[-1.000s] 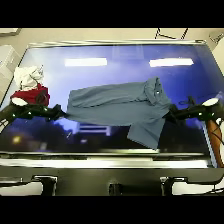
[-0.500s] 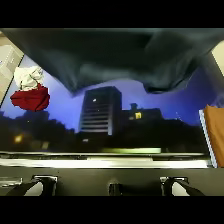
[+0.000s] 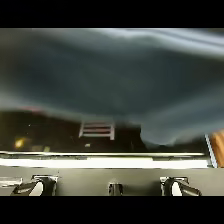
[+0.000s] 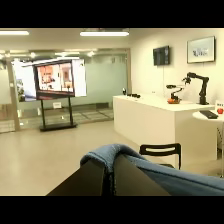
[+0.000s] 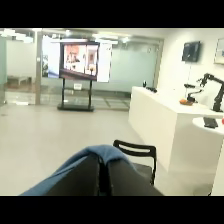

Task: Fold the clothes and pants, and hang the long-sleeved shirts on hangers.

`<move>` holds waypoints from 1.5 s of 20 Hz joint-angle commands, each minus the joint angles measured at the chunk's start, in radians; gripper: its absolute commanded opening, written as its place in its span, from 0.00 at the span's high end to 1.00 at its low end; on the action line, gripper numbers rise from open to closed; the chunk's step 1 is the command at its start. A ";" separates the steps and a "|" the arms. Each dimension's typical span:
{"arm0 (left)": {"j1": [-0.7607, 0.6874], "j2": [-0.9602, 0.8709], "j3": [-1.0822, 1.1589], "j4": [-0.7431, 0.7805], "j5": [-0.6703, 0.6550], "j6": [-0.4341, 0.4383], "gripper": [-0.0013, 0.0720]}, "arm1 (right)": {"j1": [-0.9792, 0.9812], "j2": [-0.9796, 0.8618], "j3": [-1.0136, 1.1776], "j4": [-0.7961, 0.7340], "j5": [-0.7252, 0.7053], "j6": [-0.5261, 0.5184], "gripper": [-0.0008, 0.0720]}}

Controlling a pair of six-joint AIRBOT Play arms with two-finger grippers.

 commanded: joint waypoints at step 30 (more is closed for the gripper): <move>-0.150 -1.040 -0.534 0.019 0.227 -0.003 0.95 | 0.252 -1.053 -0.670 0.193 -0.509 0.209 0.93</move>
